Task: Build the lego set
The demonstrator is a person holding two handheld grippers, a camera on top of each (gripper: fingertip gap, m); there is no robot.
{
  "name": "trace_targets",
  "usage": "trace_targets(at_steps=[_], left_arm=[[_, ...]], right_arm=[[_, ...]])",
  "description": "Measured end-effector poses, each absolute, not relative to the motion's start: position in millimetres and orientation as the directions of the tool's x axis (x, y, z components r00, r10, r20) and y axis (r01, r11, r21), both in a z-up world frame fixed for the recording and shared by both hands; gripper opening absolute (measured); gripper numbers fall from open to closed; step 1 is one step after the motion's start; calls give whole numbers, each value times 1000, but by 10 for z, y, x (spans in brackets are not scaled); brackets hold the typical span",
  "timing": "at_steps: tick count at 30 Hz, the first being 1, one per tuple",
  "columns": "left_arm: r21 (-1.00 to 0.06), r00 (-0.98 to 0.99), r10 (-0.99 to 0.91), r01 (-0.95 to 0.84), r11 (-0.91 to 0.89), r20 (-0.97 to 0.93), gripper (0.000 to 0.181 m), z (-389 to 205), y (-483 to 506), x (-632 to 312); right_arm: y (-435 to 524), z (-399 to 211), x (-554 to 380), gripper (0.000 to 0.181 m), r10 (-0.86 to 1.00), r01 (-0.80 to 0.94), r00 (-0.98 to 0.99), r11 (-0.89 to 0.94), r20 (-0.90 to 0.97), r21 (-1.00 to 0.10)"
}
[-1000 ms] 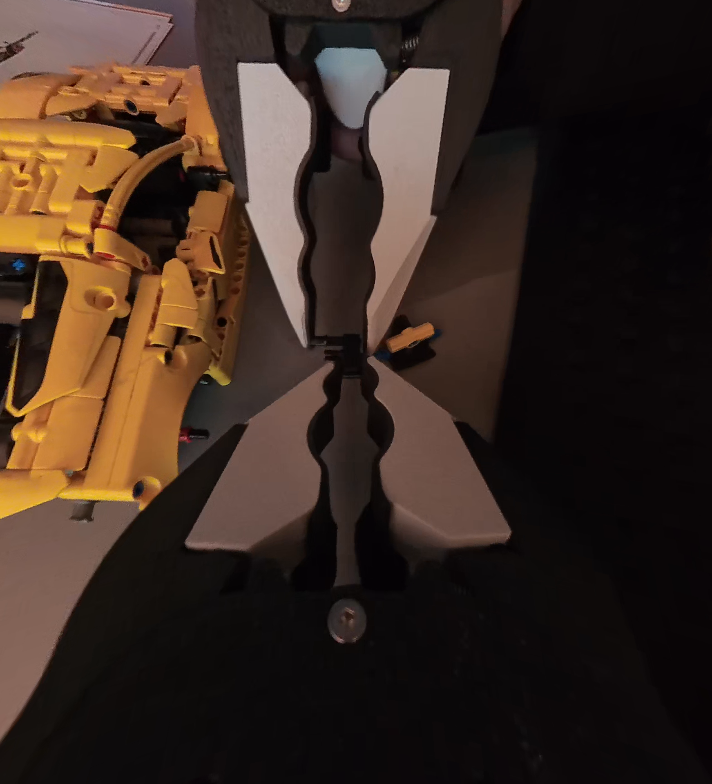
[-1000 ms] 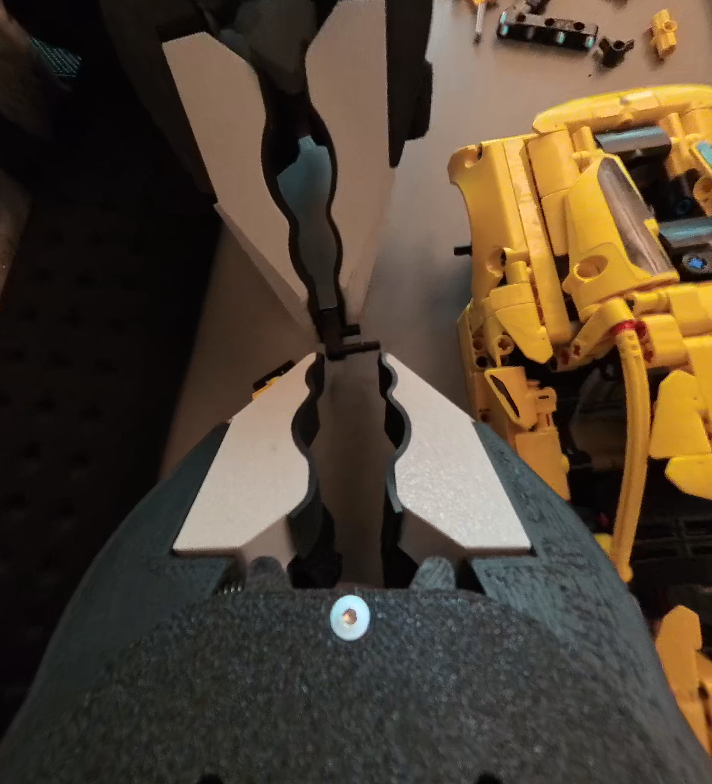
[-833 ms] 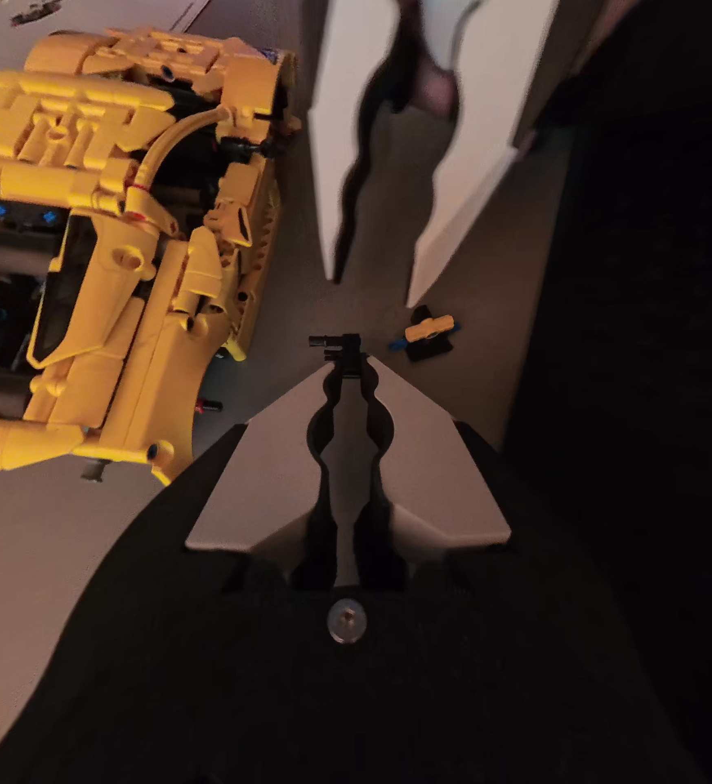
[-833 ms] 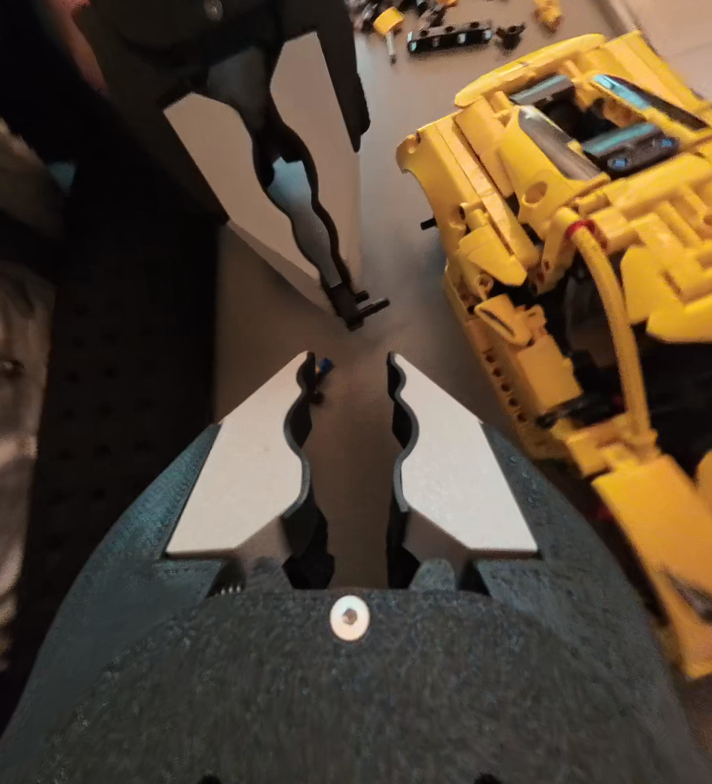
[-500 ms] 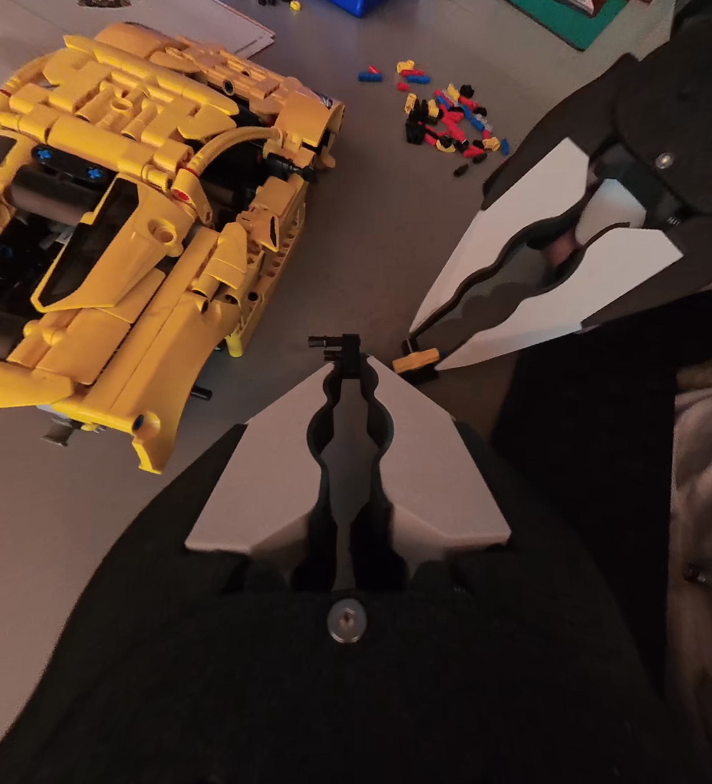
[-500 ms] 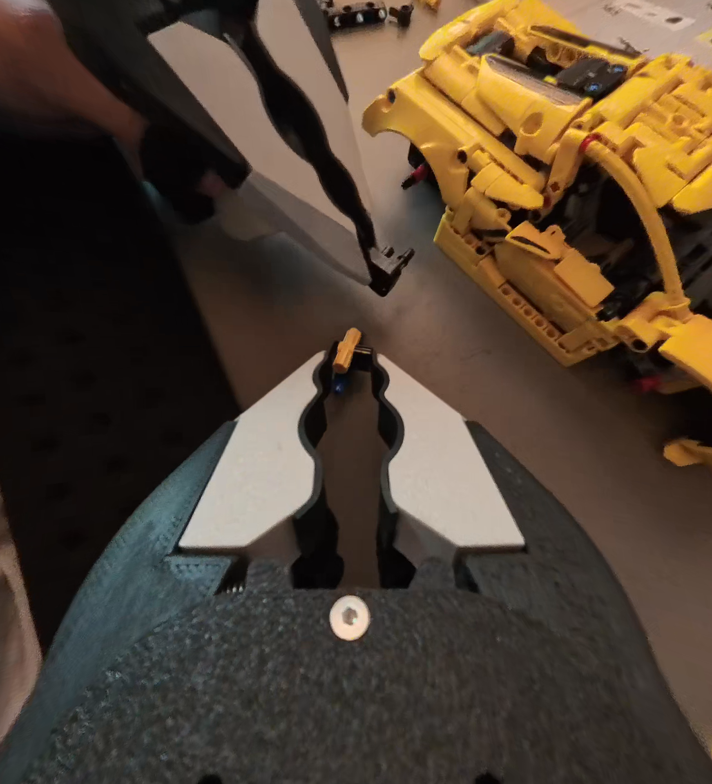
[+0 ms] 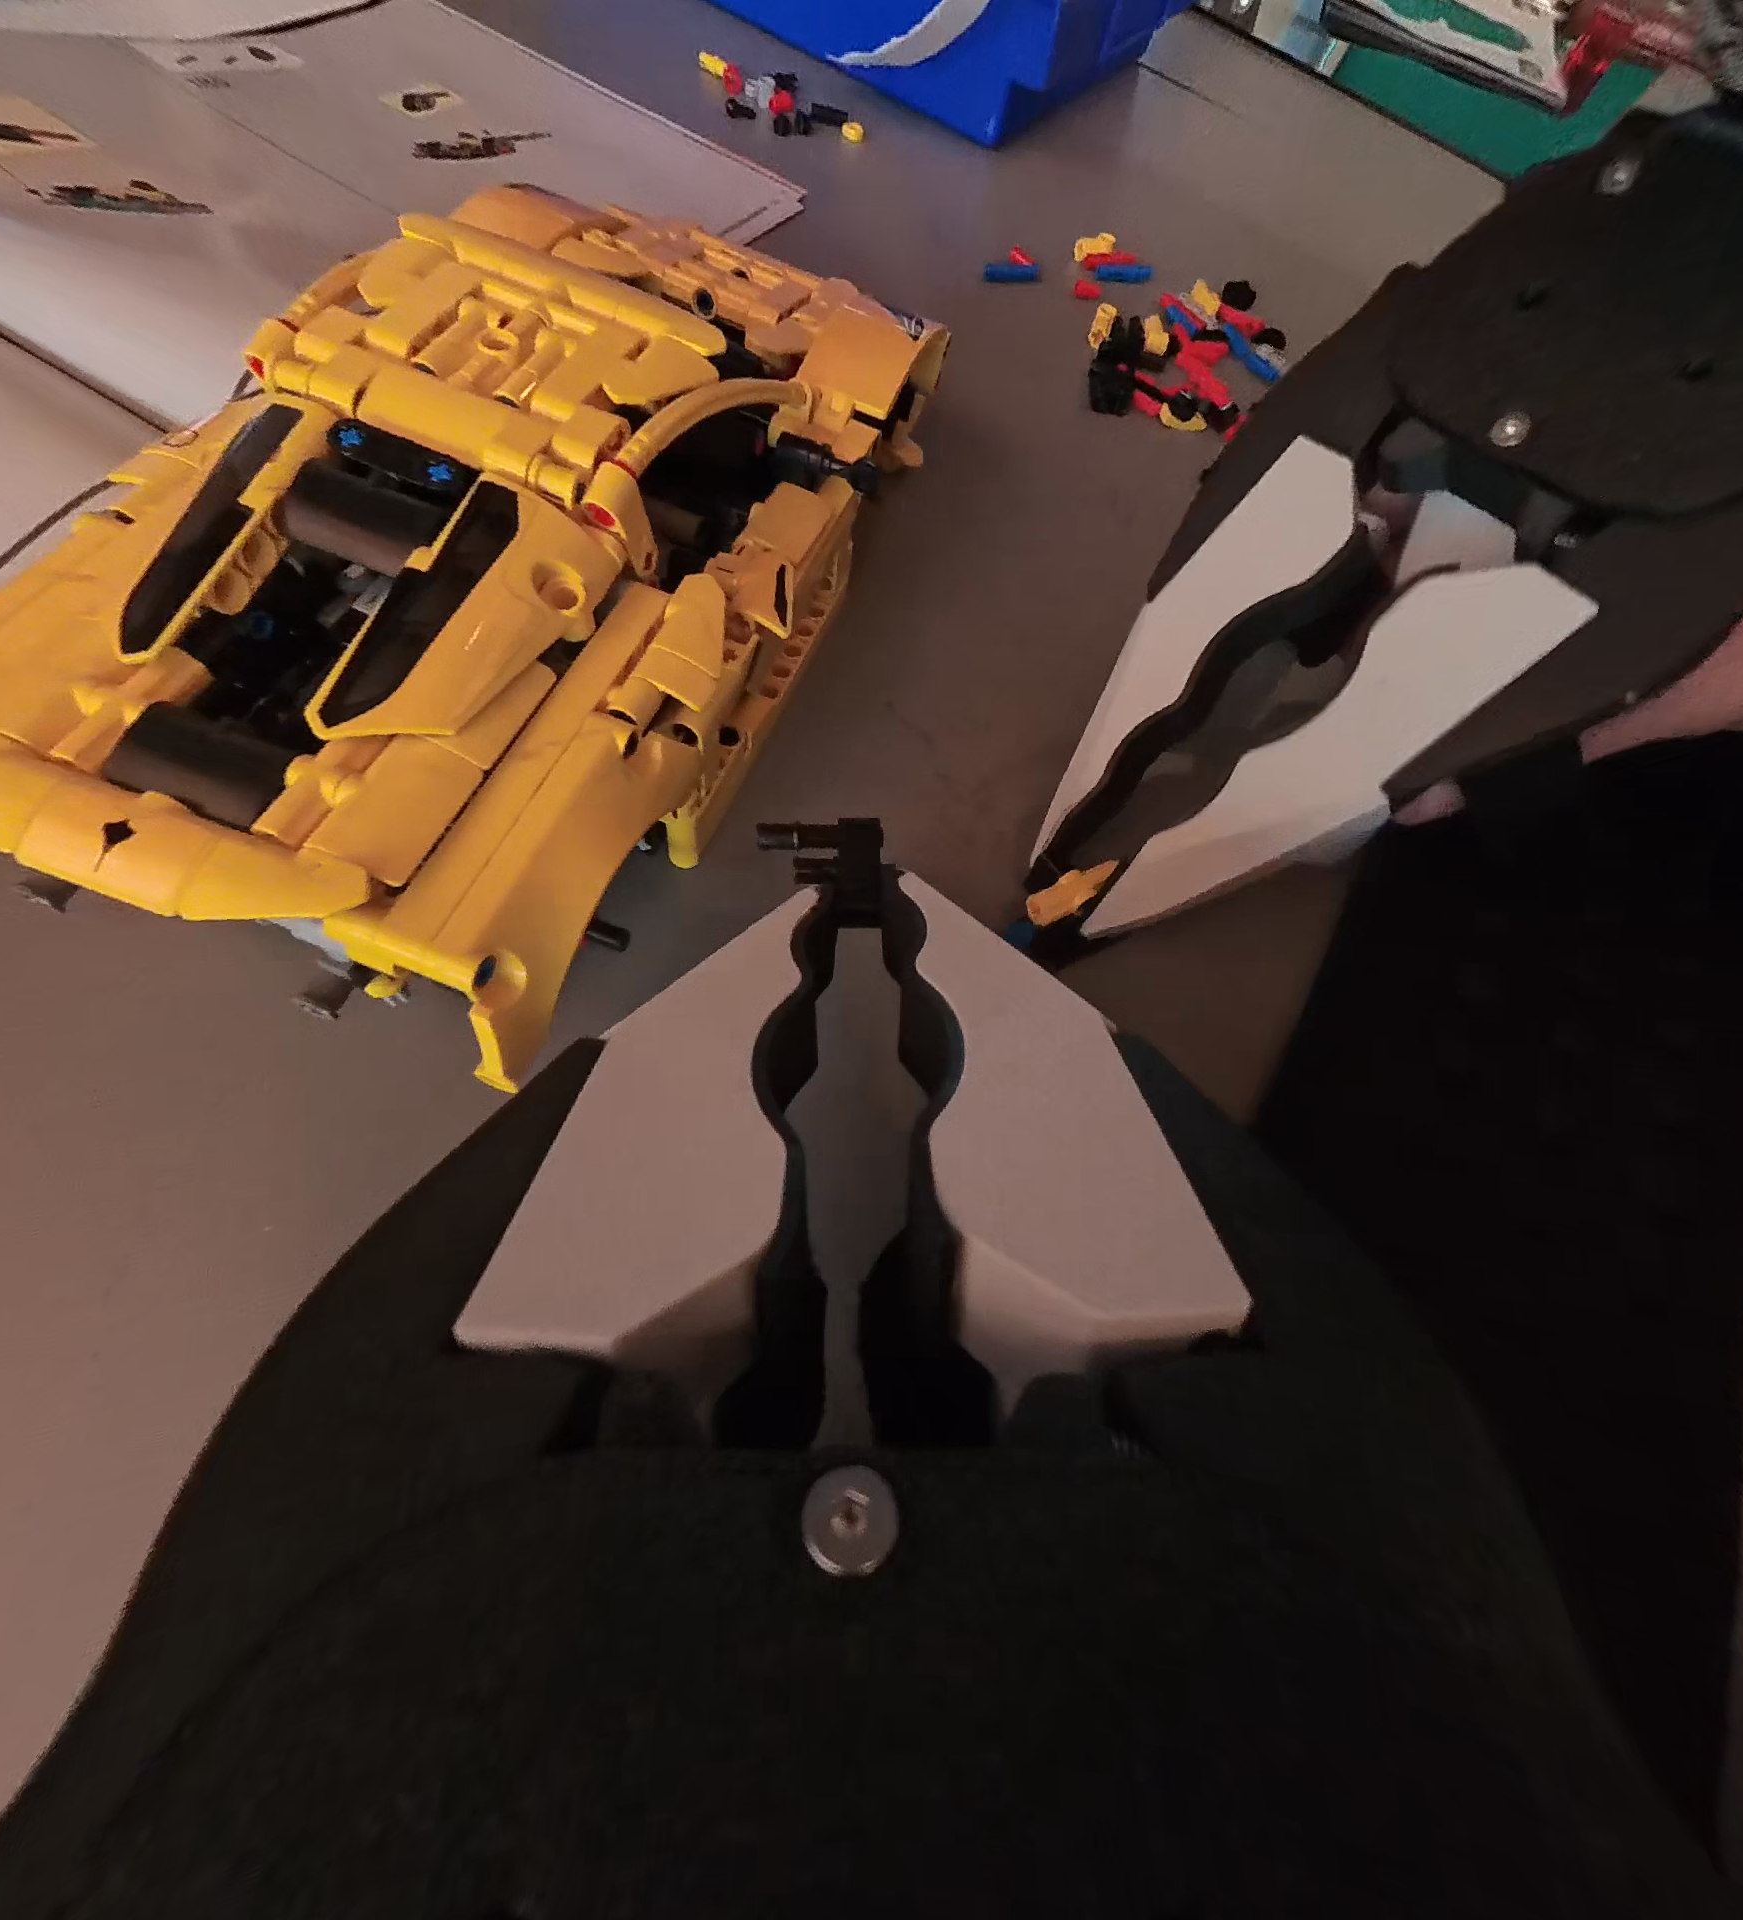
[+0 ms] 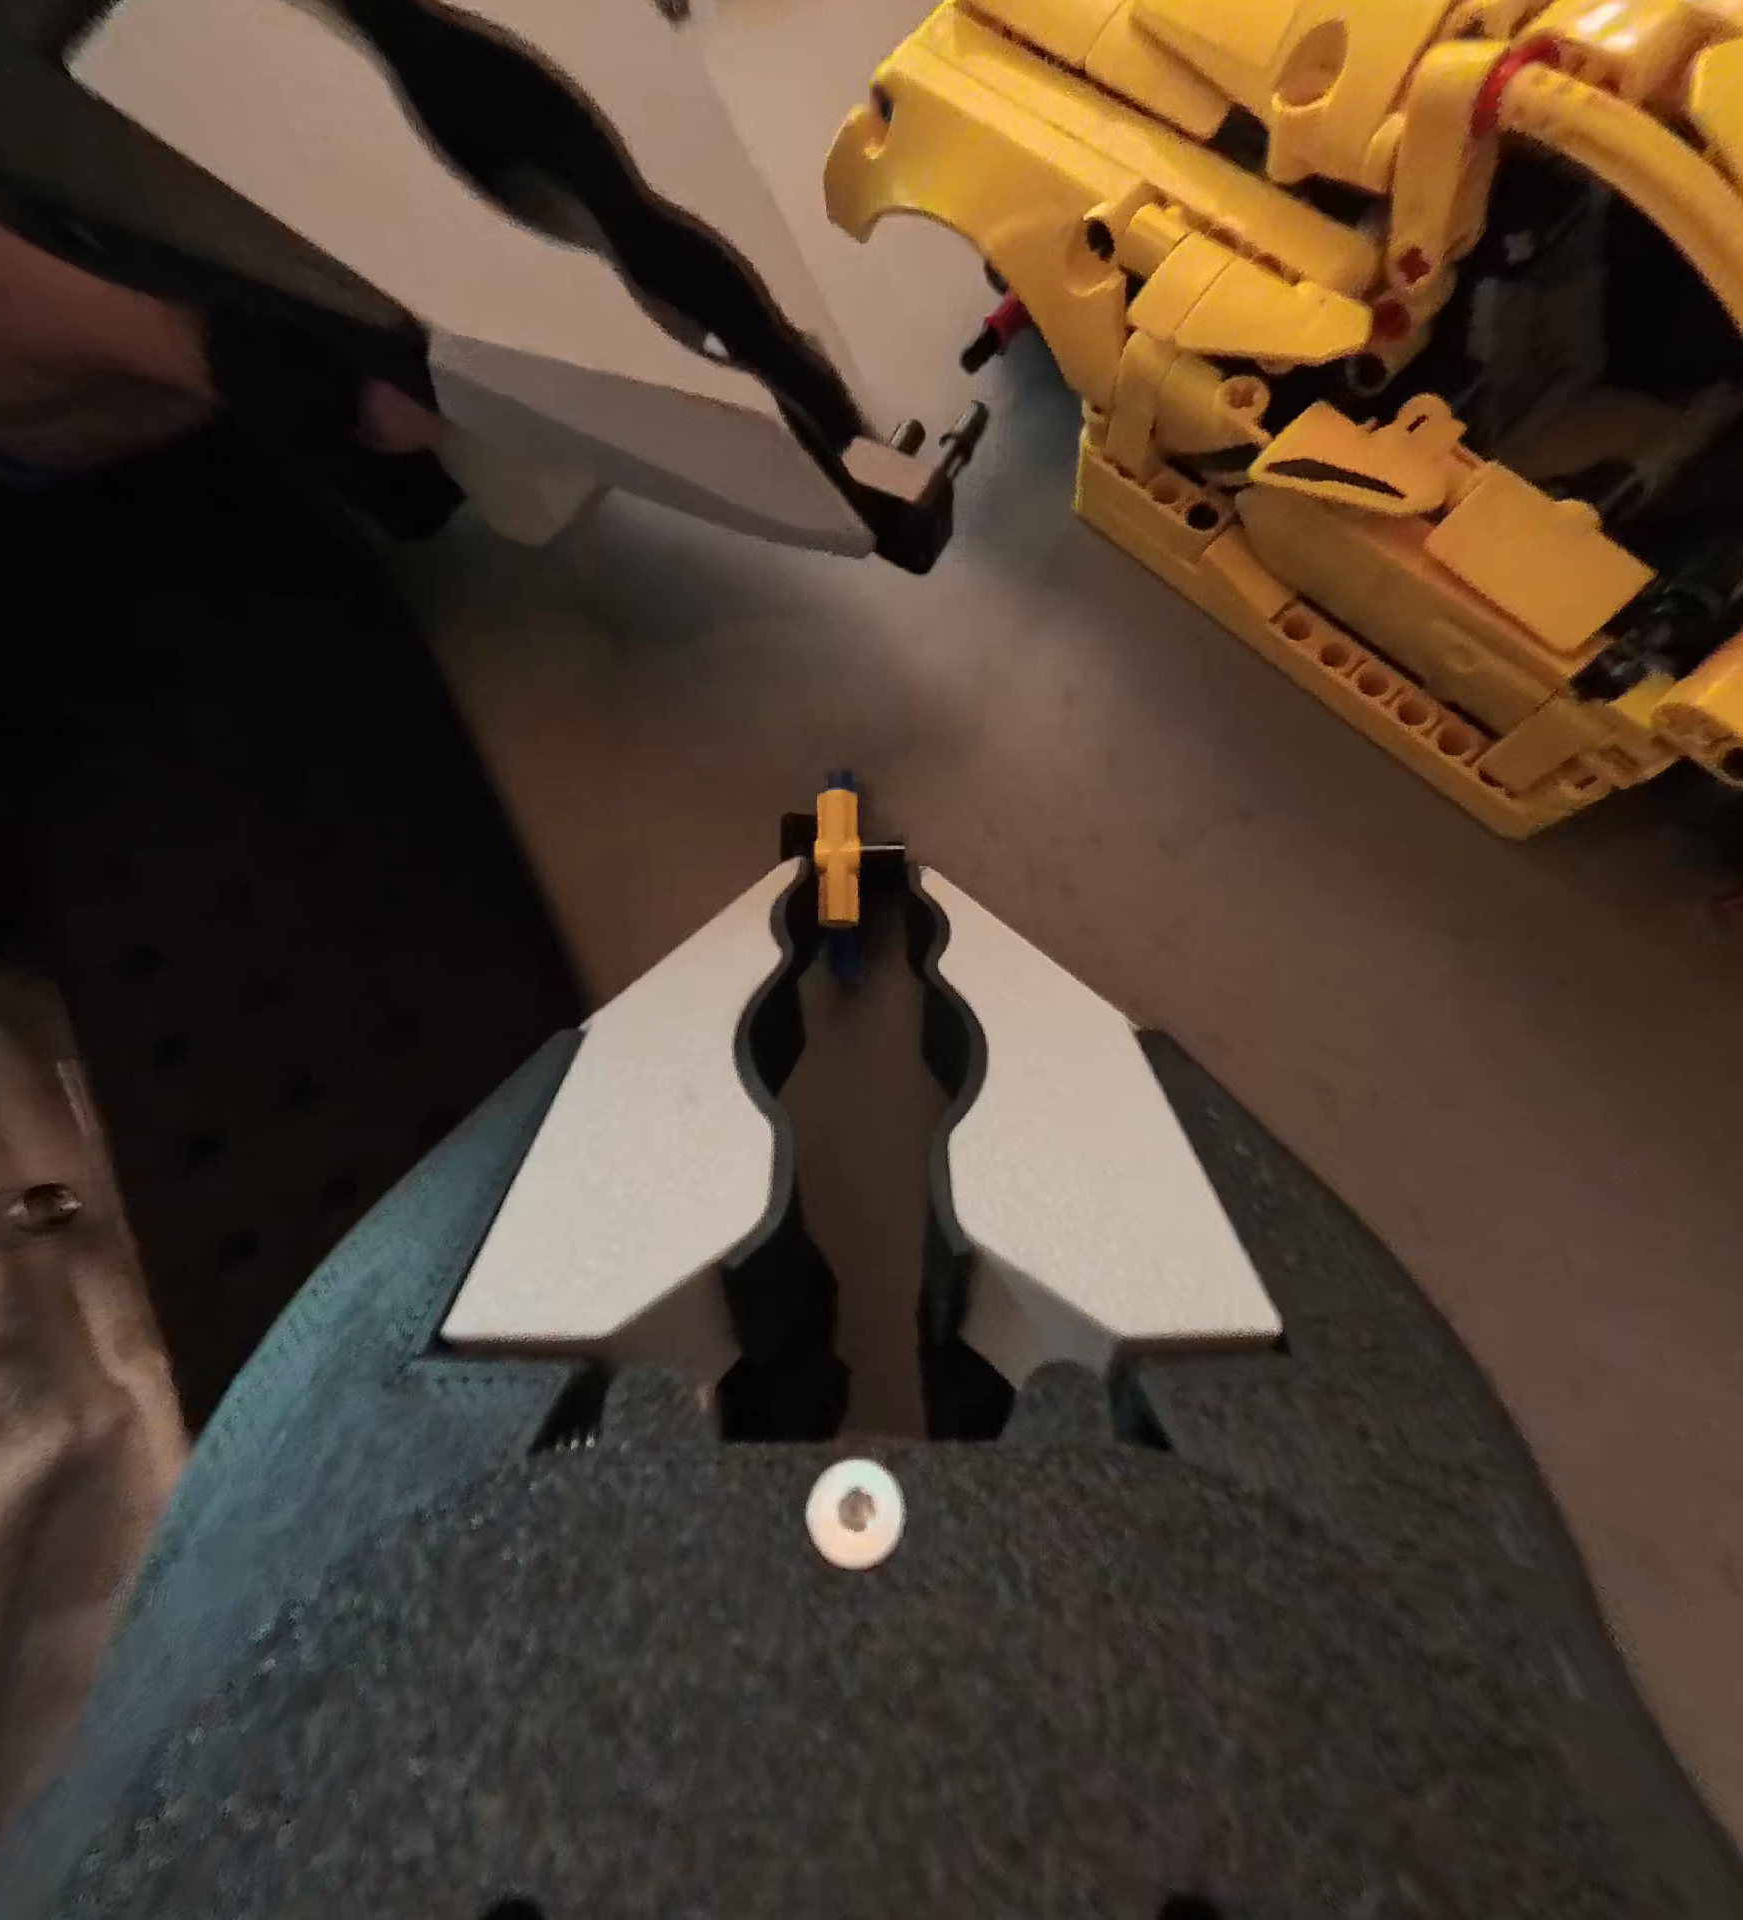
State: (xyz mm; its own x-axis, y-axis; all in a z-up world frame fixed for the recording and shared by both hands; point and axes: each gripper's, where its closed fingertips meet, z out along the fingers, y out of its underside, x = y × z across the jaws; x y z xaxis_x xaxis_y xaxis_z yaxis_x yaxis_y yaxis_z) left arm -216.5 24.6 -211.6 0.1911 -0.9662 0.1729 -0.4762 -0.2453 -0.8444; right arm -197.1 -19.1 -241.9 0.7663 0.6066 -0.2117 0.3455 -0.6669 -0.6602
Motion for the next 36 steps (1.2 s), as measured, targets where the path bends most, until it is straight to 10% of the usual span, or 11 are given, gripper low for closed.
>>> trace_targets(at_steps=[6,36], left_arm=[[-881,216,-965,-413,-230,151,8,-1956,278,-2146],[-838,355,-934,-493,-232,50,7,-2083,301,-1995]], right_arm=[[-70,-1931,-1992,14,499,-13,633,-757,-592,-653],[172,-2148,-1863,15,419,172,877,-731,-235,-661]])
